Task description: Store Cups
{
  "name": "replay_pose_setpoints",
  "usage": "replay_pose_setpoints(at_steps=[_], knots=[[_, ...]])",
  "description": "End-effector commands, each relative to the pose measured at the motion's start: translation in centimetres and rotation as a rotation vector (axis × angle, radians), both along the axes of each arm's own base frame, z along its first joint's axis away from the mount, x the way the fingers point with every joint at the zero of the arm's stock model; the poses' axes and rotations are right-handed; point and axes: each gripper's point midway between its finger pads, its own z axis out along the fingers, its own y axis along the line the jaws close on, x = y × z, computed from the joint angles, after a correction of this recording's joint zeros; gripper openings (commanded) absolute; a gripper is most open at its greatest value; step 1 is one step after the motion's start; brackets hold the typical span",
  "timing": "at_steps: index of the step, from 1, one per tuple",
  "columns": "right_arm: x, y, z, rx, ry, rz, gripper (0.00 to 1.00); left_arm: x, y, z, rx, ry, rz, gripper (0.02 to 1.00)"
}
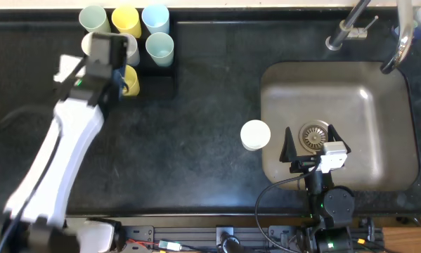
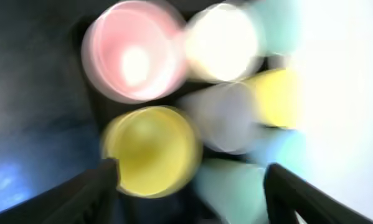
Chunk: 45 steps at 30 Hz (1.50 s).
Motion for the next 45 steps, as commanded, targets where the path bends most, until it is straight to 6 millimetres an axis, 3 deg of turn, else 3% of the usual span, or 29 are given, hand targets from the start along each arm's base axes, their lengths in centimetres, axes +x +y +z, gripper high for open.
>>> replay_pose_setpoints(at_steps=[1, 3, 7, 11, 19, 24, 30, 39, 45], knots=[[0.0, -0.2, -0.2, -0.003, -0.004, -0.011, 0.998, -1.1, 1.1, 7.5, 0.343, -0.18, -0.208, 0.904], [0.0, -0.2, -0.2, -0.003, -0.004, -0.011, 0.996, -1.6, 1.0, 10.9, 0.514, -0.275, -0.297, 0.908], [0.0, -0.2, -0.2, -0.003, -0.004, -0.011, 0.998, -3.5, 0.2, 15.8, 0.839, -0.443, -0.481, 0.945], [0.0, -0.2, -0.2, -0.003, -0.004, -0.011, 0.998, -6.1, 0.3, 16.6, 1.027, -0.512, -0.573, 0.991], [0.0, -0.2, -0.2, -0.003, -0.004, -0.011, 0.998, -12.2, 1.9, 11.5, 1.088, -0.547, -0.511, 1.0], [0.0, -0.2, -0.2, -0.003, -0.004, -0.011, 0.996, -14.6, 1.7, 6.4, 1.097, -0.594, -0.504, 1.0], [0.0, -0.2, -0.2, -0.003, -0.004, -0.011, 0.996, -15.2, 0.1, 1.3, 1.097, -0.66, -0.574, 1.0], [0.0, -0.2, -0.2, -0.003, -0.004, -0.011, 0.996, -16.0, -0.4, -0.9, 1.078, -0.636, -0.619, 1.0], [0.0, -0.2, -0.2, -0.003, -0.004, -0.011, 0.998, -15.7, -0.8, -4.3, 1.02, -0.524, -0.7, 1.0]])
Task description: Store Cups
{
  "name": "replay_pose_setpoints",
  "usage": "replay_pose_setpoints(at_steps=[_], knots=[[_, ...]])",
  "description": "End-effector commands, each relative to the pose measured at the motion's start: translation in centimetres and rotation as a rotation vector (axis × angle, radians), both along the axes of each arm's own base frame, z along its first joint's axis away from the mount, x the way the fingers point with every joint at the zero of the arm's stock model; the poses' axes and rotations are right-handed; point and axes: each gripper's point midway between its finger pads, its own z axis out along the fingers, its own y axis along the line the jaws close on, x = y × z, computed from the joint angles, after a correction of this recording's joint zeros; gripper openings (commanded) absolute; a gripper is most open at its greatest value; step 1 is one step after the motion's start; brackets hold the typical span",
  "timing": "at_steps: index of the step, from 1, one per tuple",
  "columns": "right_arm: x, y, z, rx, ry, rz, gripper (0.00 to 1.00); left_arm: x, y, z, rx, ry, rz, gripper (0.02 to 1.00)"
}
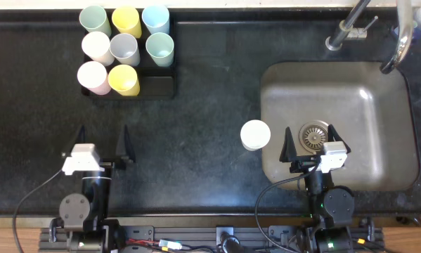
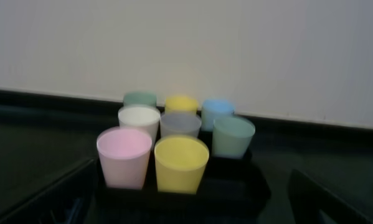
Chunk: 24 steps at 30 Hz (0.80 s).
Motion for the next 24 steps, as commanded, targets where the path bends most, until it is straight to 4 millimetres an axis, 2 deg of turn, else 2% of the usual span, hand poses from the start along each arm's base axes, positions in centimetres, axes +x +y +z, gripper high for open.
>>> replay_pose_setpoints(at_steps=[1, 2, 11, 24], knots=[[0.0, -0.2, -0.2, -0.002, -0.004, -0.011, 0.996, 0.0, -0.5, -2.4, 0.018, 0.094, -0.026, 1.0], [0.0, -0.2, -0.2, -0.002, -0.004, -0.011, 0.998, -0.1, -0.5, -3.6, 0.018, 0.144, -0.025, 1.0], [0.0, -0.2, -0.2, -0.002, -0.004, -0.011, 0.996, -0.1, -1.3, -3.5, 0.02, 0.138, -0.055, 1.0], [0.0, -0.2, -0.2, -0.002, -0.004, -0.011, 0.996, -0.1, -1.3, -3.5, 0.02, 0.138, -0.055, 1.0]])
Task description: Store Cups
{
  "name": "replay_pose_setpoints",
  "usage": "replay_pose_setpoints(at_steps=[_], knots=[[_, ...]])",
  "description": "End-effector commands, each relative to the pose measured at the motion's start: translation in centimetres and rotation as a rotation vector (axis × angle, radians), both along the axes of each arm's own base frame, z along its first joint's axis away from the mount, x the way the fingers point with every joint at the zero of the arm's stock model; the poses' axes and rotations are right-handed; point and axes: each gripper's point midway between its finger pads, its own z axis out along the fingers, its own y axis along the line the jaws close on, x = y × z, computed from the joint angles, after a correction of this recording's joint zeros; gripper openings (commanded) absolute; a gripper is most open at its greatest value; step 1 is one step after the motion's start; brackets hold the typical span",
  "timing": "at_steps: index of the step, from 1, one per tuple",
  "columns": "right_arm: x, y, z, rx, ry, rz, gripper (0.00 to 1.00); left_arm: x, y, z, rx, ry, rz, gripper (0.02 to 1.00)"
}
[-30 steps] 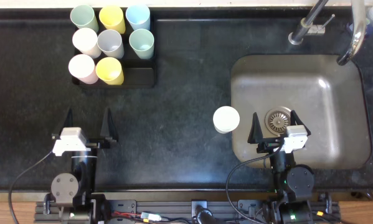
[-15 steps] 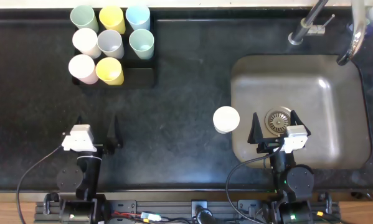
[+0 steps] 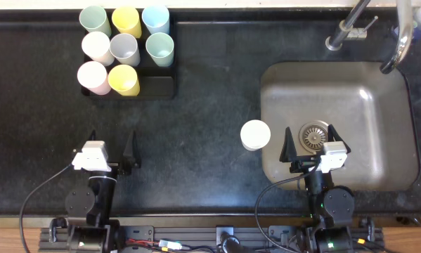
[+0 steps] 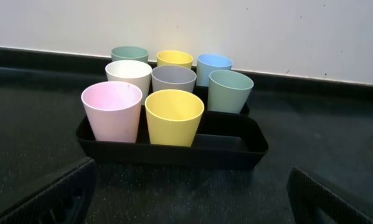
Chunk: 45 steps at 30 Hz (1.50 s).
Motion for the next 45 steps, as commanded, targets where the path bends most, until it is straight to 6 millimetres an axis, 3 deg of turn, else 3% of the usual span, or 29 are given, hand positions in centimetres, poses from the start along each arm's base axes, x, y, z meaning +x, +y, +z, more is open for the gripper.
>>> replay_pose_setpoints(at_steps=[1, 45], knots=[[0.04, -0.23, -0.25, -0.002, -0.004, -0.01, 0.998, -0.07, -0.31, 0.07, 0.017, -0.005, -0.017, 0.998], [0.16, -0.2, -0.64, -0.003, 0.019, -0.01, 0.998, -0.07, -0.31, 0.07, 0.017, -0.005, -0.017, 1.0]])
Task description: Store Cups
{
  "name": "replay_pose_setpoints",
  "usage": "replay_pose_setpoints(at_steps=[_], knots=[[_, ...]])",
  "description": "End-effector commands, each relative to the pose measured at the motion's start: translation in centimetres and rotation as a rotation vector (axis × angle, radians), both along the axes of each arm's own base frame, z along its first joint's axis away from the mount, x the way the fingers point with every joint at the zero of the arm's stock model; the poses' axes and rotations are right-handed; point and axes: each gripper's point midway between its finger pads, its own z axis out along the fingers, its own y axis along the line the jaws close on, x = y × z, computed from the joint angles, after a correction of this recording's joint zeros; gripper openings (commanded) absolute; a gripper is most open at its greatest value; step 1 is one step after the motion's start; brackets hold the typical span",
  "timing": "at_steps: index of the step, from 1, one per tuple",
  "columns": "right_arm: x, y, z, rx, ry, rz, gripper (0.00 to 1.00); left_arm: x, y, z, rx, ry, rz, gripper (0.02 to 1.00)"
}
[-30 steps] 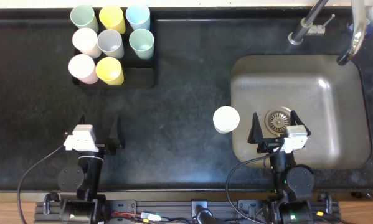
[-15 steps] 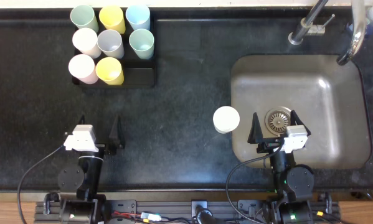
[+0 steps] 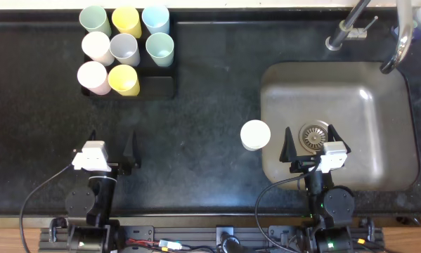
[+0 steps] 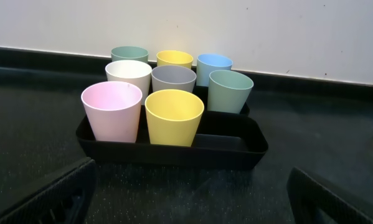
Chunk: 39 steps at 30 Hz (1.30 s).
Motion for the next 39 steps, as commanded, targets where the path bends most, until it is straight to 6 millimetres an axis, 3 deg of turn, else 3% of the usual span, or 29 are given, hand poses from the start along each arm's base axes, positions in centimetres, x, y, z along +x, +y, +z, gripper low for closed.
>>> replay_pose_setpoints(at_steps=[1, 7, 12, 15, 20, 25, 33, 39], knots=[[0.2, -0.2, -0.6, 0.013, 0.033, -0.011, 0.996, -0.1, -0.3, 0.1, 0.017, -0.005, -0.017, 1.0], [1.1, -0.1, 1.2, 0.053, 0.197, -0.018, 0.996, -0.1, -0.3, 0.1, 0.017, -0.005, -0.017, 1.0], [1.9, 0.3, 5.2, 0.035, 0.342, -0.007, 0.998, -0.1, -0.3, 0.1, 0.017, -0.005, -0.017, 1.0], [1.7, 2.0, 7.2, 0.043, 0.458, 0.085, 0.998, -0.1, -0.3, 0.1, 0.017, -0.005, -0.017, 0.998], [1.0, 4.7, 8.2, 0.08, 0.69, 0.232, 0.998, -0.1, -0.3, 0.1, 0.017, -0.005, -0.017, 1.0], [0.9, 5.7, 6.2, 0.104, 0.948, 0.264, 0.998, -0.1, -0.3, 0.1, 0.017, -0.005, -0.017, 1.0], [1.2, 5.7, 0.5, 0.042, 1.299, 0.279, 0.996, -0.1, -0.3, 0.1, 0.017, -0.005, -0.017, 1.0], [1.4, 5.7, -2.8, 0.006, 1.441, 0.249, 0.998, -0.1, -0.3, 0.1, 0.017, -0.005, -0.017, 1.0]])
